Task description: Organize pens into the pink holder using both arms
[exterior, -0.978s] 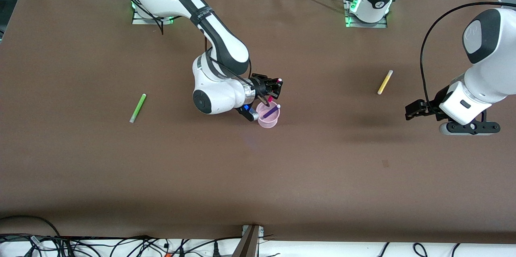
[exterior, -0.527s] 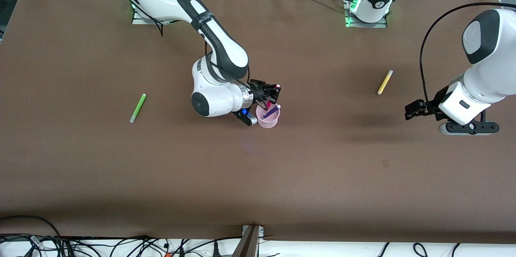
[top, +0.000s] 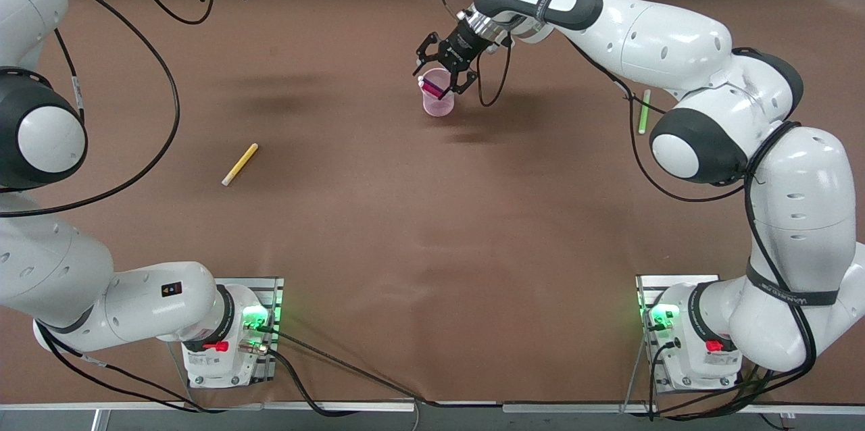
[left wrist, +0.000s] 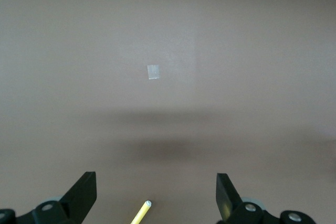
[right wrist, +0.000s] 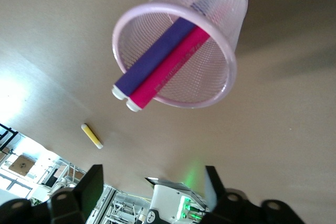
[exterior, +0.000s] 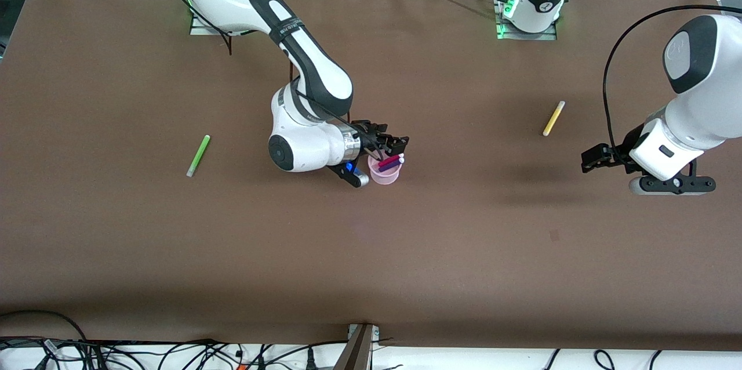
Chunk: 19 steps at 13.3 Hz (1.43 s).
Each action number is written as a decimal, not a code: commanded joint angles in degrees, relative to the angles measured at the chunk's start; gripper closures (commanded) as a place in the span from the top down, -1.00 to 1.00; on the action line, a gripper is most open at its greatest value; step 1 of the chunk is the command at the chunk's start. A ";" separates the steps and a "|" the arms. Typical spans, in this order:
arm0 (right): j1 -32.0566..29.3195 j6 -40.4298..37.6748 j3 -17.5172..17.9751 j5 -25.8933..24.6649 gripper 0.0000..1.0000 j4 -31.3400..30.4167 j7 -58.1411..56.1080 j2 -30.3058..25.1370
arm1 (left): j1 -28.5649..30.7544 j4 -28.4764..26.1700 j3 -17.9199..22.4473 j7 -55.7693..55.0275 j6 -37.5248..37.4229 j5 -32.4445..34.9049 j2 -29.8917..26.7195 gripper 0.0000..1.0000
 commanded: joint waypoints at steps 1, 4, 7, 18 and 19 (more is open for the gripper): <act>-4.82 -2.53 0.54 -0.81 1.00 0.95 -1.83 -0.29 | 0.56 -1.02 -0.22 1.09 0.83 -1.34 -0.72 1.00; -10.81 -9.73 0.28 -1.77 1.00 2.00 -12.52 -1.07 | 0.56 -1.02 -0.22 1.09 0.83 -1.34 -0.72 1.00; -10.82 -11.24 -0.51 -18.95 1.00 1.74 -14.14 -7.21 | 0.56 -1.02 -0.22 1.09 0.83 -1.34 -0.72 1.00; -13.54 -24.16 -10.34 -43.78 1.00 -5.01 -39.85 -29.27 | 0.56 -0.85 -0.22 1.09 1.18 -1.25 -0.72 1.00; -13.54 -24.25 -11.66 -43.88 1.00 -6.86 -41.80 -31.21 | 0.56 -0.85 -0.22 1.00 1.18 -1.25 -0.72 1.00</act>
